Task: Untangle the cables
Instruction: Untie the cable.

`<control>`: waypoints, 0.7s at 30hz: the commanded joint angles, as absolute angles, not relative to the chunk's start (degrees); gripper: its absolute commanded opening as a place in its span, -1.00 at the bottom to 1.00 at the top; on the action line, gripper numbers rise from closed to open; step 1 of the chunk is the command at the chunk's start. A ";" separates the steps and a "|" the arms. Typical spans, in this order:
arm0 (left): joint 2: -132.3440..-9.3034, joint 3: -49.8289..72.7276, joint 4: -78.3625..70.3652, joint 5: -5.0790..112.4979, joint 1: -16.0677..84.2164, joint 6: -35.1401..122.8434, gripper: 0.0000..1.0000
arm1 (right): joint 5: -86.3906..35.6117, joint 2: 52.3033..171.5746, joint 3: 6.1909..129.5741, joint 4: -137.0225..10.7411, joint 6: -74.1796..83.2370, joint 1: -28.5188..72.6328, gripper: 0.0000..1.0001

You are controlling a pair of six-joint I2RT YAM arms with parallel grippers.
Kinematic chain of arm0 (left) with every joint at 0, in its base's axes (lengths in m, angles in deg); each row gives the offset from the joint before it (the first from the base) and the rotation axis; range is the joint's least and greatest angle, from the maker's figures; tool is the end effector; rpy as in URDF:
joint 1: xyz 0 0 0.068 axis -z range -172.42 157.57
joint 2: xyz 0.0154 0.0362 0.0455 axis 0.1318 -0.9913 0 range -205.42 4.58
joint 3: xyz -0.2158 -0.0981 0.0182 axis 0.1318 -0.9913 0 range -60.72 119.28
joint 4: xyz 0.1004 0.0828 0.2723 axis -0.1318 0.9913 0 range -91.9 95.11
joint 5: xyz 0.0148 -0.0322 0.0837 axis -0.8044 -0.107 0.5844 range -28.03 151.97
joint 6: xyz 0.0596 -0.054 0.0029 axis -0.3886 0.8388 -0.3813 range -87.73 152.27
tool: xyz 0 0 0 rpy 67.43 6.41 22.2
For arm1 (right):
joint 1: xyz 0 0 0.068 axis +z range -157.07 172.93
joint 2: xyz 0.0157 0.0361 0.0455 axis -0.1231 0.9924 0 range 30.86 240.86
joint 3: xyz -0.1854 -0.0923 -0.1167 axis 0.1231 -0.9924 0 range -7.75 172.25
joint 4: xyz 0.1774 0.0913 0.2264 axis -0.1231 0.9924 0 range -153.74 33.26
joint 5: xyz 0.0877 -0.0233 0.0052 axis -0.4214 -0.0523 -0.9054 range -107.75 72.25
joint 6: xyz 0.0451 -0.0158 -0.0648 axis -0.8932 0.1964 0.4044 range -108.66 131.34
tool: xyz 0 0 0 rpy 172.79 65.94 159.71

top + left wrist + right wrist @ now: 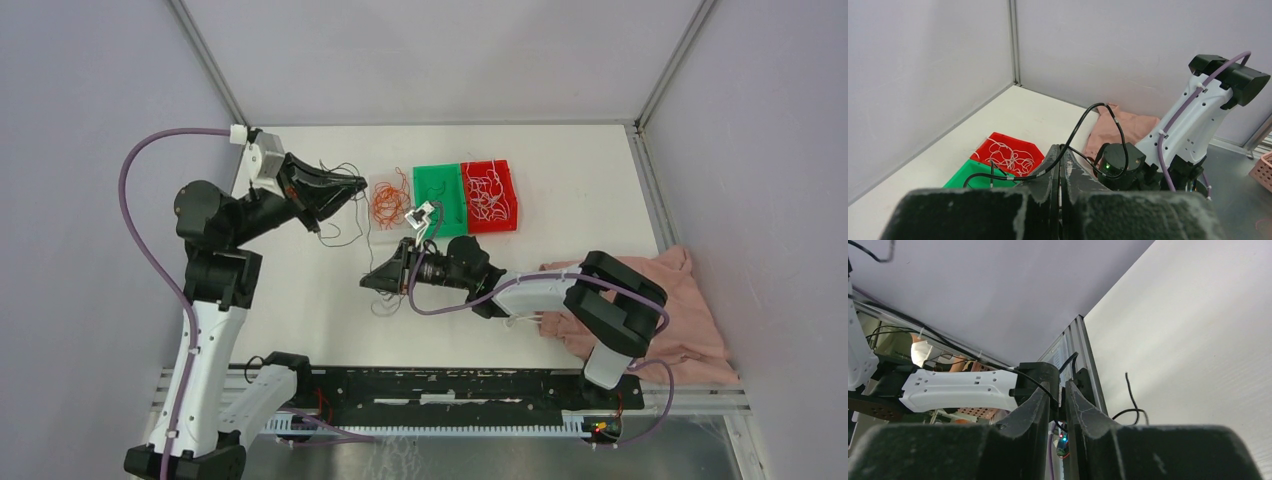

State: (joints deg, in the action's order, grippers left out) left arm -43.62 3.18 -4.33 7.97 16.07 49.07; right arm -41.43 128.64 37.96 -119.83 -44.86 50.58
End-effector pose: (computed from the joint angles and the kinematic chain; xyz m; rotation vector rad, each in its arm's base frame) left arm 0.2274 -0.0908 0.4545 0.7482 1.2475 -0.9510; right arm 0.1971 0.3633 0.1586 -0.4264 1.7901 1.8193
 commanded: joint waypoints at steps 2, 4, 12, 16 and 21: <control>-44.91 9.05 -5.24 9.43 16.37 46.66 -0.94 | -43.16 131.80 38.65 -121.85 -47.20 50.68 -0.53; -45.11 10.66 -5.15 9.84 16.29 46.76 -0.94 | -42.71 132.18 38.59 -121.26 -46.53 50.82 -0.54; -46.79 16.88 -4.56 11.16 16.35 46.31 -0.94 | -39.26 129.86 38.11 -109.91 -37.35 51.35 -0.50; -48.21 20.50 -4.53 13.43 16.32 45.09 -0.94 | -37.09 129.82 37.25 -106.51 -35.07 51.83 -0.47; -50.62 24.98 -2.73 15.13 16.30 43.72 -0.94 | -32.45 127.90 34.76 -105.06 -31.22 51.99 -0.34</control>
